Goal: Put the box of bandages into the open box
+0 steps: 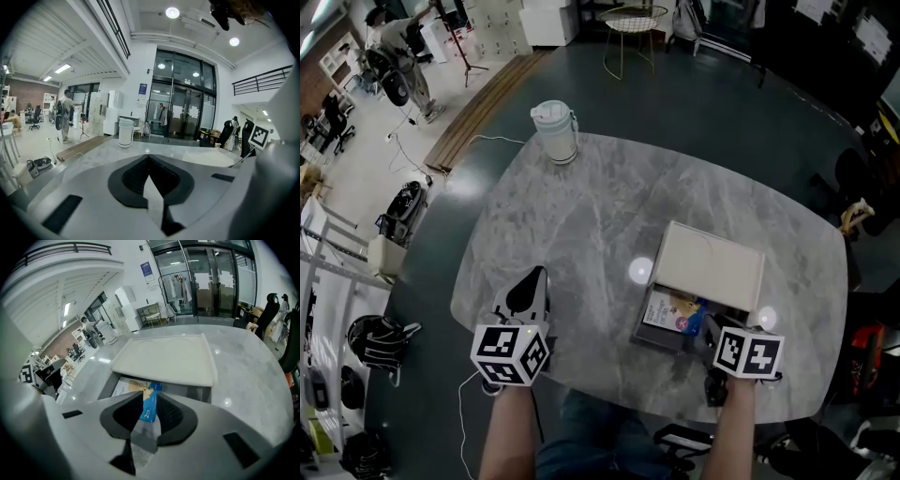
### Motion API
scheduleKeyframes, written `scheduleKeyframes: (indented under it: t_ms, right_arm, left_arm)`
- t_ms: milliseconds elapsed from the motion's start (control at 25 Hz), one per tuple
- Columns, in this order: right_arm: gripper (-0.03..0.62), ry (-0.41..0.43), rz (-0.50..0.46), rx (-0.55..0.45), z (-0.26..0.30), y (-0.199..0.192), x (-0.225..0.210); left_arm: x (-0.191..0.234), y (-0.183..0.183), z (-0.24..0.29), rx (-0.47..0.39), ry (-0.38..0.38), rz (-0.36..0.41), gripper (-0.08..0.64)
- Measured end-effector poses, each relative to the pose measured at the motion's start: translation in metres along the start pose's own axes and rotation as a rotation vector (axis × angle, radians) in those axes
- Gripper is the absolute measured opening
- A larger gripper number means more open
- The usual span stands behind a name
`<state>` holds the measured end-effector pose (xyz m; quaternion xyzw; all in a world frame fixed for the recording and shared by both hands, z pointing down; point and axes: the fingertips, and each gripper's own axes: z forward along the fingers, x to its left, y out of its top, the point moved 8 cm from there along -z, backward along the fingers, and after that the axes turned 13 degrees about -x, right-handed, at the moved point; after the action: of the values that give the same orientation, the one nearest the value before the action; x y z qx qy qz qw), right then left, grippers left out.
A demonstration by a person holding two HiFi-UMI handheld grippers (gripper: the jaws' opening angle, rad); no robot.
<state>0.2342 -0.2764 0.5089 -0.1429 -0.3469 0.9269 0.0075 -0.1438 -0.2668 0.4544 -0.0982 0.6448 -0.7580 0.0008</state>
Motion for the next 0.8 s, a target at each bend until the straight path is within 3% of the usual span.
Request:
scheduleKeyframes:
  t_ms: [80,200,480,800]
  right_arm:
    - [0.064,-0.004,-0.017,-0.035,-0.006,0.012,0.001]
    - [0.038,0.006,-0.026,-0.099,-0.013,0.034,0.003]
    - [0.025,0.041,-0.085,-0.269,-0.027,0.087,0.011]
    - [0.025,0.054,-0.156,-0.532,-0.063,0.139,0.025]
  left_arm:
    - [-0.002,0.012,0.002,-0.026,-0.003,0.007,0.012]
    - [-0.004,0.032,0.01,-0.077,-0.007,0.017,0.012]
    - [-0.009,0.074,0.03,-0.188,-0.026,0.032,0.012]
    - [-0.013,0.116,0.048,-0.302,-0.063,0.062,0.012]
